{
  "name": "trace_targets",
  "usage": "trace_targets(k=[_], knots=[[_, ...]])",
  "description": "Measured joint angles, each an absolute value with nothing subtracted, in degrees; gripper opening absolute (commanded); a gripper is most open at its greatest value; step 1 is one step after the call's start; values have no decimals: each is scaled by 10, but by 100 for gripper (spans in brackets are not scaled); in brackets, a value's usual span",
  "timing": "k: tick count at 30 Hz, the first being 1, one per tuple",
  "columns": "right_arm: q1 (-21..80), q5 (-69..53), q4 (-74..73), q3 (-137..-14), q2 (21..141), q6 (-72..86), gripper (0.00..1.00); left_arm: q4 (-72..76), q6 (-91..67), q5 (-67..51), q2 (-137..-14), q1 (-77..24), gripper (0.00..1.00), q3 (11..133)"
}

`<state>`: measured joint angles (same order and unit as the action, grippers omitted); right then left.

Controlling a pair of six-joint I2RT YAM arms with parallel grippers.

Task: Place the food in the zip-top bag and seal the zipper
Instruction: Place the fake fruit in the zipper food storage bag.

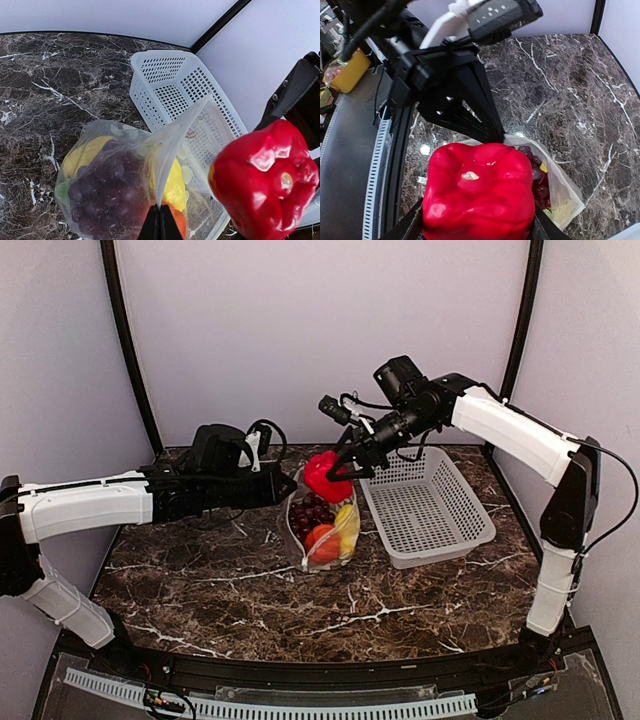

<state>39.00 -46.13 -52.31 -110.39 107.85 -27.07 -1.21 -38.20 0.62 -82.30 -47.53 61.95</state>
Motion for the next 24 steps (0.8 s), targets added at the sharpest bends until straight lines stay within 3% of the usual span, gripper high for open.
trace_targets(k=[4,8,12,24], knots=[[391,-420,-507,-1108,1090,-280,57,-14,-382,6,-823,-475,1,620],[399,-376,-497,-1108,1090,-291,70,-15,-382,7,-822,-475,1,620],[422,-334,-498,-1102,1090,-309,75,-19,-382,7,-820,-475,1,620],[433,-194,-475,-1100,1073,-283,70,-19,-381,7,-820,-475,1,621]])
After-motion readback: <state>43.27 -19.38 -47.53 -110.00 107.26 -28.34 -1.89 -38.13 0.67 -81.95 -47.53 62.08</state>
